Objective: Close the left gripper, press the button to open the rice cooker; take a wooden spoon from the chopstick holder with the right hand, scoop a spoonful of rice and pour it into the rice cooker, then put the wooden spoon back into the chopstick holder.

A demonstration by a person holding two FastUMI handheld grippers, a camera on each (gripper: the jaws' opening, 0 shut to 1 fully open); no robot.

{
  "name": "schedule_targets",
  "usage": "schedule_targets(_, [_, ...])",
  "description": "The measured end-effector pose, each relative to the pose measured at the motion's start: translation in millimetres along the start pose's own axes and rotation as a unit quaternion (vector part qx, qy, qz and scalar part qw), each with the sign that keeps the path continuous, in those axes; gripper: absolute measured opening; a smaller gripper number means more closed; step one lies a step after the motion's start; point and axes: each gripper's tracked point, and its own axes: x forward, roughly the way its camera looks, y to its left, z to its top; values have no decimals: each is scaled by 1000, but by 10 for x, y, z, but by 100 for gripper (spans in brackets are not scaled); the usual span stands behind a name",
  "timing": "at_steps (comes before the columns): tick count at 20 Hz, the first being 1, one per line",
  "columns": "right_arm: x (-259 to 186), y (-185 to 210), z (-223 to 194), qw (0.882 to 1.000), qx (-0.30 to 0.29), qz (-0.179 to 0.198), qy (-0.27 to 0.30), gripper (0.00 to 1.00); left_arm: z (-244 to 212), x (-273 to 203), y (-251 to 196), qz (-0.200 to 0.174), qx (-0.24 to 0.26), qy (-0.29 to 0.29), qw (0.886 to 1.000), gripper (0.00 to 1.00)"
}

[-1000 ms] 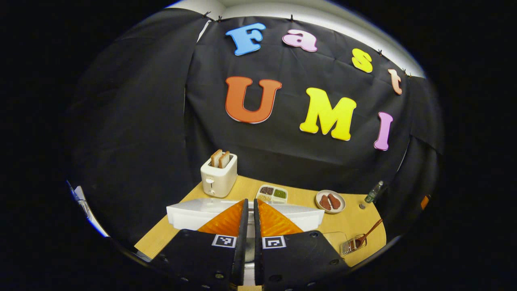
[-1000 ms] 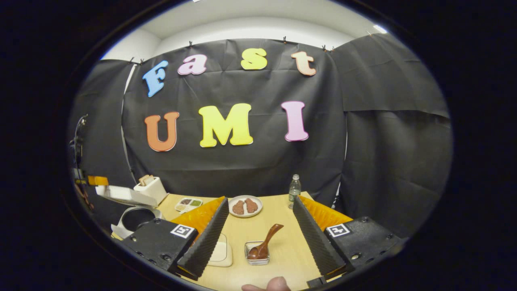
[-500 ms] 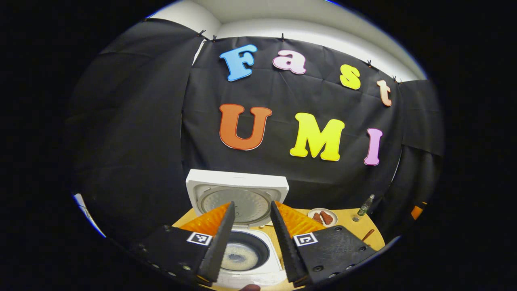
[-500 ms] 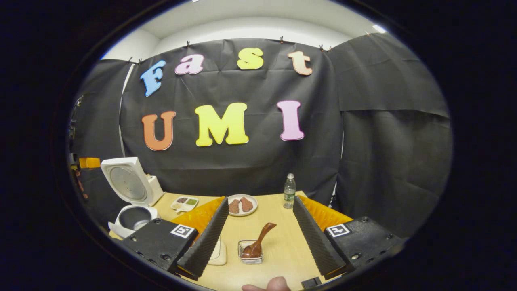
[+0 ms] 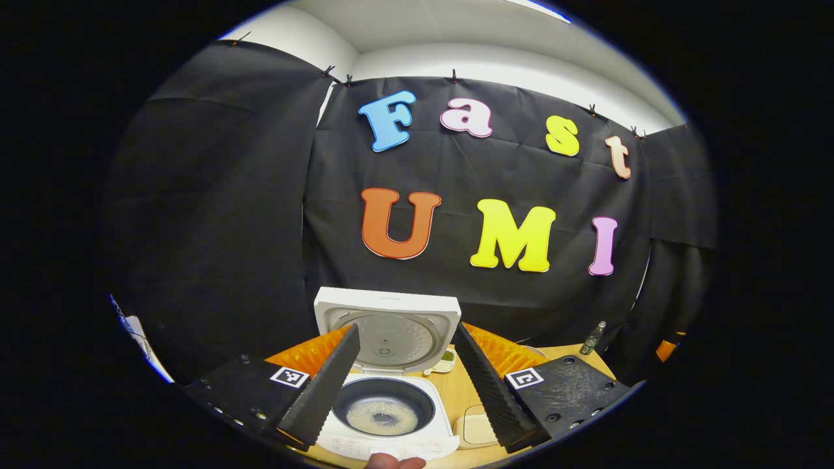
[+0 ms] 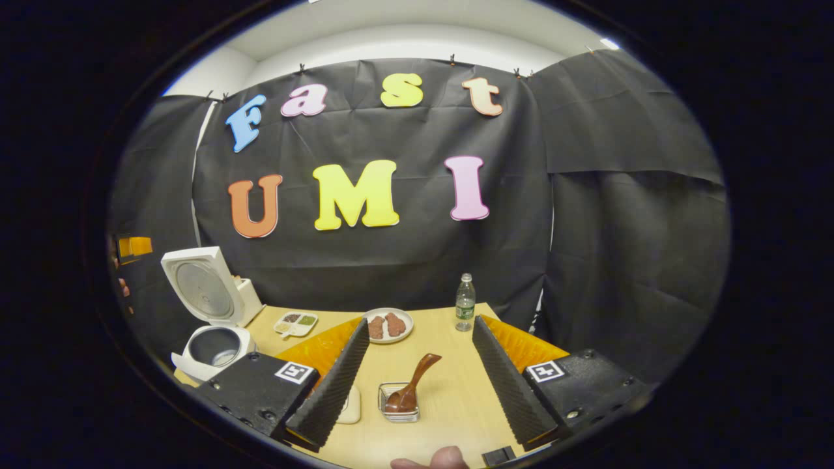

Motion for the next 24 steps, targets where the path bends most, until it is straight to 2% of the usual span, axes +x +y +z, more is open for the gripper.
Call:
schedule_targets(6, [348,-83,-376,1000,12,15,23,100,10,-128,-35,20,10,-3,1000,94])
schedule_targets(13, [1048,-125,-1080,996,19,43,79,100,34,-177,-156,55,14,-13,998,94])
schedule_targets(21, [1759,-71,-1873,981,57,75,168,100,-78,-148,-290,83,17,10,996,94])
schedule_targets(22, [1828,-65,-1942,979,63,76,176,92,-95,-155,-308,84,20,13,996,94])
schedule_targets(23, [1881,-62,-1992,978,66,79,181,93,-100,-156,-322,86,22,16,996,94])
schedule_targets(24, [1930,-45,-2025,977,69,84,184,89,-112,-162,-312,89,25,17,996,94])
